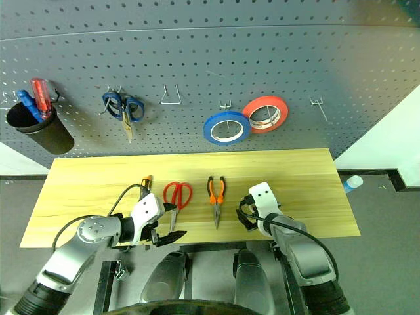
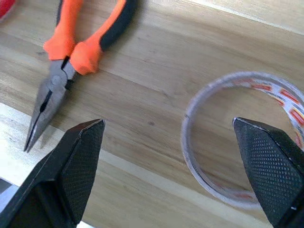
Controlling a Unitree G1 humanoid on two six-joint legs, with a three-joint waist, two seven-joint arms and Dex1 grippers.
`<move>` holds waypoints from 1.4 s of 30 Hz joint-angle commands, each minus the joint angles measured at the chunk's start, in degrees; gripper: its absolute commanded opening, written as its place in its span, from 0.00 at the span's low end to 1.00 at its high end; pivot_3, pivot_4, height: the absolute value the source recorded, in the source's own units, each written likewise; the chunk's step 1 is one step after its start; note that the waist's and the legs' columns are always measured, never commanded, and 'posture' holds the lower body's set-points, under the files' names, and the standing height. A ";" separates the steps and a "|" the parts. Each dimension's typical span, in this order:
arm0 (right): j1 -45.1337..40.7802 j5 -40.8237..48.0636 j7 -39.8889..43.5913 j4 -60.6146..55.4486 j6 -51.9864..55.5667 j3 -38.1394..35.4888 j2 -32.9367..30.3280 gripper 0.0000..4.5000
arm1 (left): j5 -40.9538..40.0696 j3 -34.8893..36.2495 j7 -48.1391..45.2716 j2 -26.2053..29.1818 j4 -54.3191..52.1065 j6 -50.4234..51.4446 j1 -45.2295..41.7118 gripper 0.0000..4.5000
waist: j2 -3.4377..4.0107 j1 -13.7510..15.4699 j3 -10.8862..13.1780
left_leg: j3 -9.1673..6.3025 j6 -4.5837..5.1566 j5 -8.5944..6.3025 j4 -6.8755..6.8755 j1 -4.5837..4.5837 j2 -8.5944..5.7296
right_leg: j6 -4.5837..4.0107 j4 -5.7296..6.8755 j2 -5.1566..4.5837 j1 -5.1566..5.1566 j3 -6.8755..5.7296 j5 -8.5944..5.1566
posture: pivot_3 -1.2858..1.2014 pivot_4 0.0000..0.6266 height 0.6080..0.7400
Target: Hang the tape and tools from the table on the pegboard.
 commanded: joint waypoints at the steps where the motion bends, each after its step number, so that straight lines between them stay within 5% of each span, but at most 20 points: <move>1: 0.06 -0.11 0.52 -0.20 -0.79 0.52 0.38 1.00 | -2.04 2.32 1.03 1.00 -5.74 1.91 2.67 0.95 | -0.02 0.04 0.48 | 0.00 0.00 0.00 0.00 -0.01 0.00 | 0.00 0.00 0.00 0.00 0.00 0.00 | 0.64 0.41 1.00; 26: 1.69 0.46 1.63 -2.64 0.73 0.82 0.66 1.00 | -8.70 9.92 6.38 5.17 -21.73 12.26 13.37 0.95 | -0.19 0.24 4.74 | -0.07 -0.03 0.01 0.09 -0.89 0.01 | 0.13 0.06 -0.03 -0.83 -0.02 0.07 | 0.65 0.52 1.00; 29: 1.59 0.57 1.56 -2.89 0.77 0.56 0.89 0.87 | -9.71 11.09 7.01 5.51 -23.17 13.44 13.15 0.96 | -0.19 0.29 4.99 | -0.07 -0.04 0.01 0.09 -0.90 0.01 | 0.16 0.05 -0.04 -0.84 -0.02 0.08 | 0.66 0.53 1.00; 40: 0.67 1.85 1.36 -5.88 3.54 -2.03 0.80 0.01 | -15.68 18.22 9.41 6.11 -27.47 19.36 7.50 0.96 | -0.22 0.30 6.50 | -0.09 -0.12 0.06 0.09 -0.95 0.01 | 0.21 0.06 -0.04 -0.88 -0.04 0.11 | 0.66 0.57 1.00; 42: 0.42 2.03 1.35 -6.10 3.86 -2.30 0.78 0.00 | -16.64 18.79 9.99 5.89 -27.61 20.20 6.79 0.96 | -0.29 0.30 6.61 | -0.09 -0.25 0.13 0.08 -0.97 0.02 | 0.22 0.05 -0.05 -0.89 -0.03 0.11 | 0.66 0.57 1.00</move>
